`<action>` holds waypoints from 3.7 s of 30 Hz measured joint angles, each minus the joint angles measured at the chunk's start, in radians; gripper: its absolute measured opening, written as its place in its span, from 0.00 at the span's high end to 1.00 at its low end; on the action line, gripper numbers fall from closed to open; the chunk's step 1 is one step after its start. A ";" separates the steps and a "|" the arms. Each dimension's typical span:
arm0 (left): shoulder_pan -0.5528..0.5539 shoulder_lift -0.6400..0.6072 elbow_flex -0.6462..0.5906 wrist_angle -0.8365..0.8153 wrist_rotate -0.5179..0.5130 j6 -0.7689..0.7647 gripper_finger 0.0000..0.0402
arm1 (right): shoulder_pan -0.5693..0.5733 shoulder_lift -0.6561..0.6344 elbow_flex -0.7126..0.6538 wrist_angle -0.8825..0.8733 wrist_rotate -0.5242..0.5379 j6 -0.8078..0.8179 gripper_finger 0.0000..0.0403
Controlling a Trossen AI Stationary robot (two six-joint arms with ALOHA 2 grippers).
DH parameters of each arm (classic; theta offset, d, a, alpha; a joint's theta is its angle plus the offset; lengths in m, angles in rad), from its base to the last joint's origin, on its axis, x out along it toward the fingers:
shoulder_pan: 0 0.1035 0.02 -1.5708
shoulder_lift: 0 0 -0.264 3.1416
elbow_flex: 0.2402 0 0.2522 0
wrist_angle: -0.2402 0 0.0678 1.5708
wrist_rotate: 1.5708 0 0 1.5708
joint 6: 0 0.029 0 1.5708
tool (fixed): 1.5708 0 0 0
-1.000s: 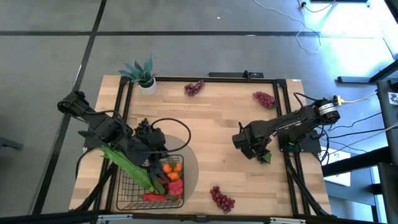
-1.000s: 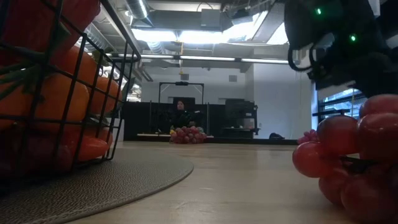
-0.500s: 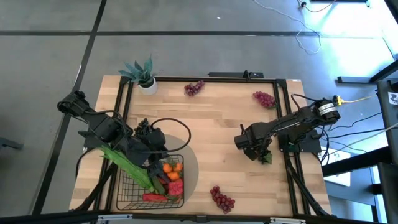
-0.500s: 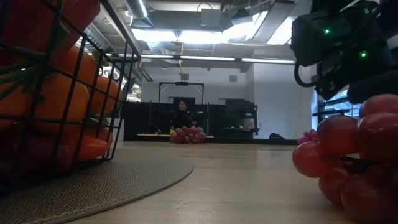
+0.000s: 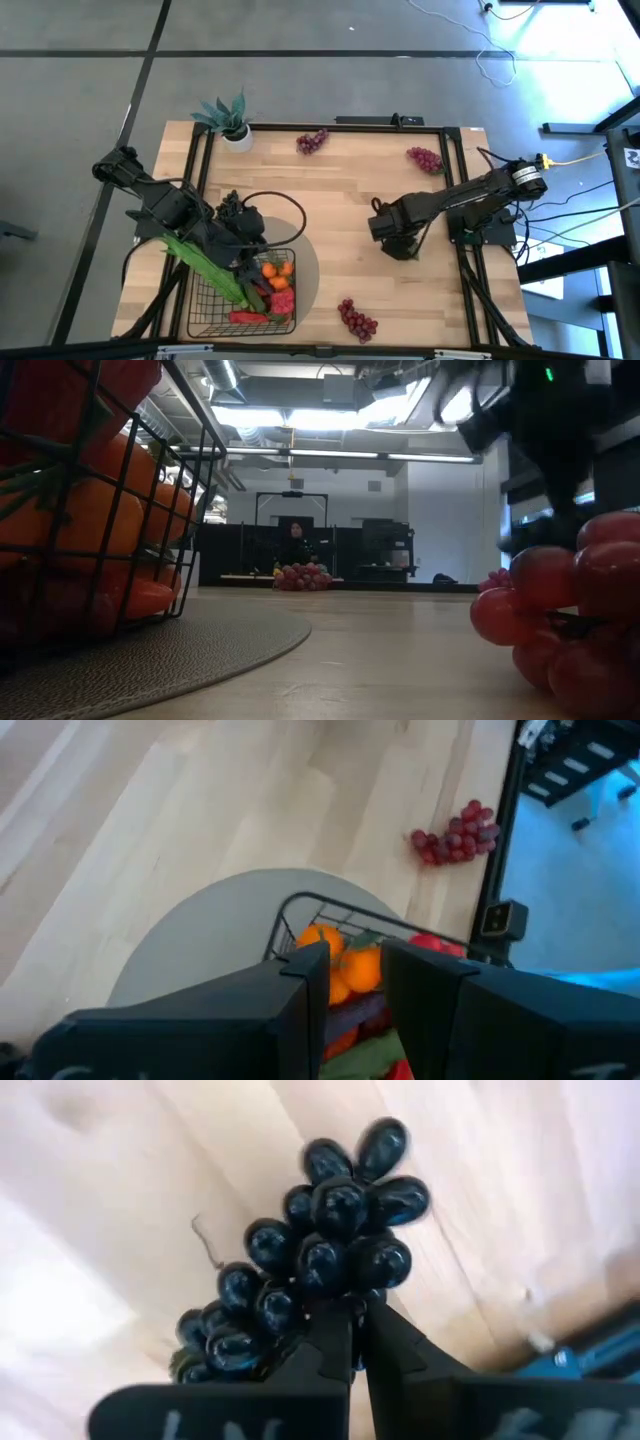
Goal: Build produce basket
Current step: Put the right black grapes into the wire basket
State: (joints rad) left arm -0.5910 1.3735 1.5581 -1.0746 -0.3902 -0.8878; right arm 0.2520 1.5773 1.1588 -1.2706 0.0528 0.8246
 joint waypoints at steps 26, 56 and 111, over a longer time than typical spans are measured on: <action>-0.214 0.048 0.000 -0.003 0.027 0.017 0.80 | 0.065 0.069 0.450 0.815 0.124 -0.444 1.00; -0.347 0.047 0.000 -0.011 -0.065 -0.127 0.80 | -0.010 0.541 0.448 1.569 -0.234 -0.621 1.00; -0.347 0.047 0.000 -0.017 -0.060 -0.211 0.80 | -0.034 0.620 0.449 1.616 -0.315 -0.660 0.83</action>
State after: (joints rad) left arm -0.9375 1.4204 1.5581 -1.0920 -0.4503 -1.0986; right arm 0.2180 2.1975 1.6073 0.3450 -0.2622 0.1645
